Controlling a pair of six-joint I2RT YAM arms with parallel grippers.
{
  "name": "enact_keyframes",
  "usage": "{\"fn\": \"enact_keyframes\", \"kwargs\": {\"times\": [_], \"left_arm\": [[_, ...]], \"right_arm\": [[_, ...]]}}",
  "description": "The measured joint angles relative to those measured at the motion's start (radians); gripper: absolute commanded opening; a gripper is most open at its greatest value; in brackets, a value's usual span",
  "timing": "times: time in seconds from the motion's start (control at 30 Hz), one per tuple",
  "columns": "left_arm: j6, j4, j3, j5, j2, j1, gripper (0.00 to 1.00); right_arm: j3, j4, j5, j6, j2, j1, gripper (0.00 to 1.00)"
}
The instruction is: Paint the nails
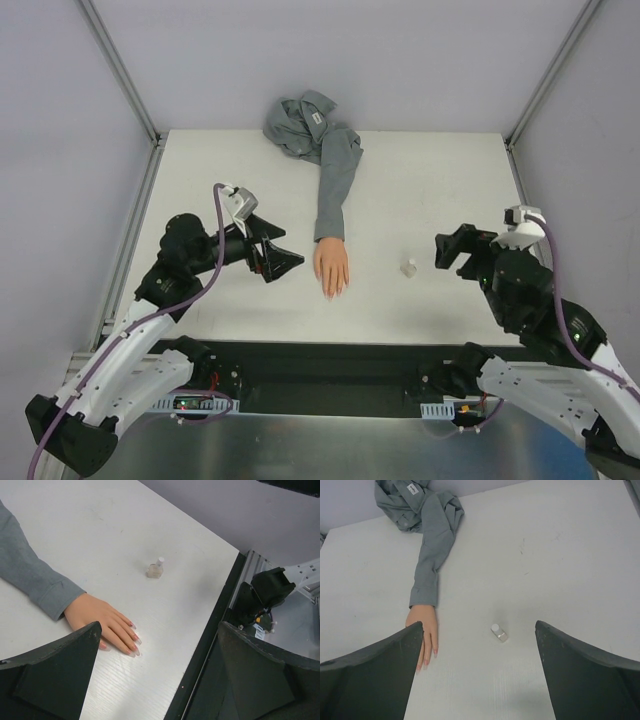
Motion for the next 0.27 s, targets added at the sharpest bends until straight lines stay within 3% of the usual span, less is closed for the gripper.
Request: {"fn": "enact_keyframes", "kwargs": {"times": [0.27], "left_arm": [[-0.008, -0.003, 0.033, -0.017, -0.017, 0.0, 0.99]], "right_arm": [[-0.002, -0.064, -0.061, -0.037, -0.121, 0.0, 0.97]]}}
